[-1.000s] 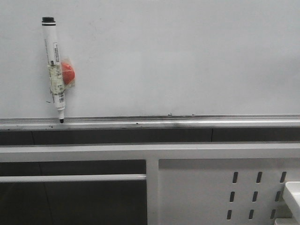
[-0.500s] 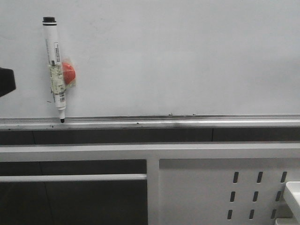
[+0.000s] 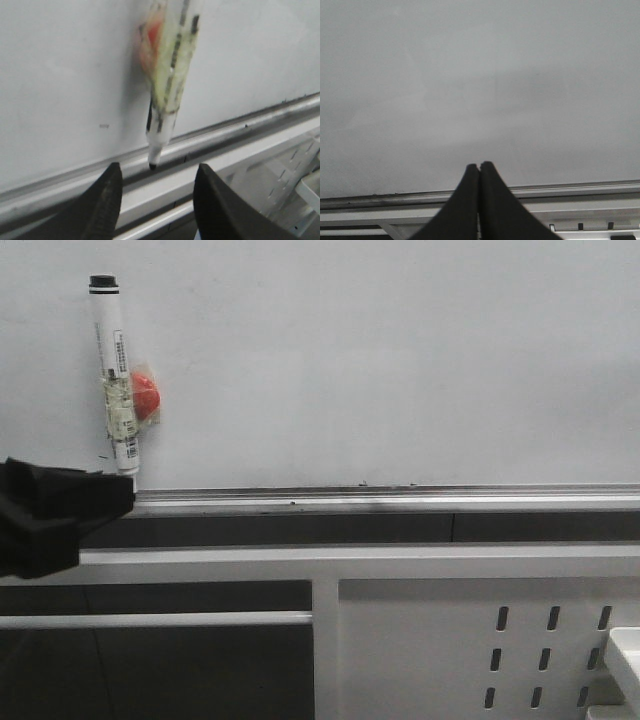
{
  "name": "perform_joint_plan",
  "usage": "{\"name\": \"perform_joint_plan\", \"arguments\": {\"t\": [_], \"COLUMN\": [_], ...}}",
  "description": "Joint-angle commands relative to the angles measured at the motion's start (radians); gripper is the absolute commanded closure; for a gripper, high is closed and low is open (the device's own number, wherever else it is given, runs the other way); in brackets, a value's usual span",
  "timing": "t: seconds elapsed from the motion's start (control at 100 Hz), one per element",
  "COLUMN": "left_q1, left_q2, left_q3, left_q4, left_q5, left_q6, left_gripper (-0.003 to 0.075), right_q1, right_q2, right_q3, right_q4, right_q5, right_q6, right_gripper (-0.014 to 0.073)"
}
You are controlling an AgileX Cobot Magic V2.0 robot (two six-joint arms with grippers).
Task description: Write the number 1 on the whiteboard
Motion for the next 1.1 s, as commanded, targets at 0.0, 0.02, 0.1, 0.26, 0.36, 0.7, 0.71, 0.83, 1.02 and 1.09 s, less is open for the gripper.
{"name": "perform_joint_plan", "arguments": {"t": [0.0, 0.02, 0.1, 0.26, 0.36, 0.7, 0.71, 0.83, 1.02, 1.09], "left_q1": [-0.009, -0.009, -0.009, -0.009, -0.009, -0.009, -0.009, -0.009, -0.009, -0.009], "left_q2": [-0.018, -0.018, -0.018, -0.018, -0.018, -0.018, -0.018, -0.018, -0.027, -0.027], "left_q3": [-0.046, -0.054, -0.081, -0.097, -0.097, -0.097, -0.097, -0.097, -0.097, -0.097], "left_q4": [-0.009, -0.009, -0.004, -0.031, -0.039, -0.045, -0.045, 0.007, 0.255, 0.331], "left_q5": [-0.229, -0.229, -0.229, -0.229, -0.229, -0.229, -0.229, -0.229, -0.228, -0.228], "left_q6": [-0.011, -0.011, -0.011, -0.01, -0.008, -0.005, -0.005, -0.005, -0.005, -0.005], "left_gripper": [0.0427, 0.0427, 0.0427, 0.0427, 0.0428, 0.074, 0.074, 0.074, 0.074, 0.074], "right_q1": [0.003, 0.003, 0.003, 0.003, 0.003, 0.003, 0.003, 0.003, 0.132, 0.227], "right_q2": [0.015, 0.015, 0.015, 0.015, 0.015, 0.015, 0.015, 0.015, 0.019, 0.03], "right_q3": [-0.036, -0.036, -0.036, -0.036, -0.036, -0.036, -0.036, -0.036, -0.061, -0.091], "right_q4": [0.006, 0.006, 0.006, 0.006, 0.006, 0.006, 0.006, 0.006, 0.009, 0.009], "right_q5": [-0.091, -0.093, -0.104, -0.106, -0.11, -0.119, -0.117, -0.098, -0.035, 0.032], "right_q6": [-0.012, -0.012, -0.012, -0.012, -0.012, -0.012, -0.012, -0.012, -0.205, -0.367], "right_gripper": [0.0663, 0.0663, 0.0663, 0.0663, 0.0663, 0.0663, 0.0663, 0.0663, 0.0663, 0.0663]}}
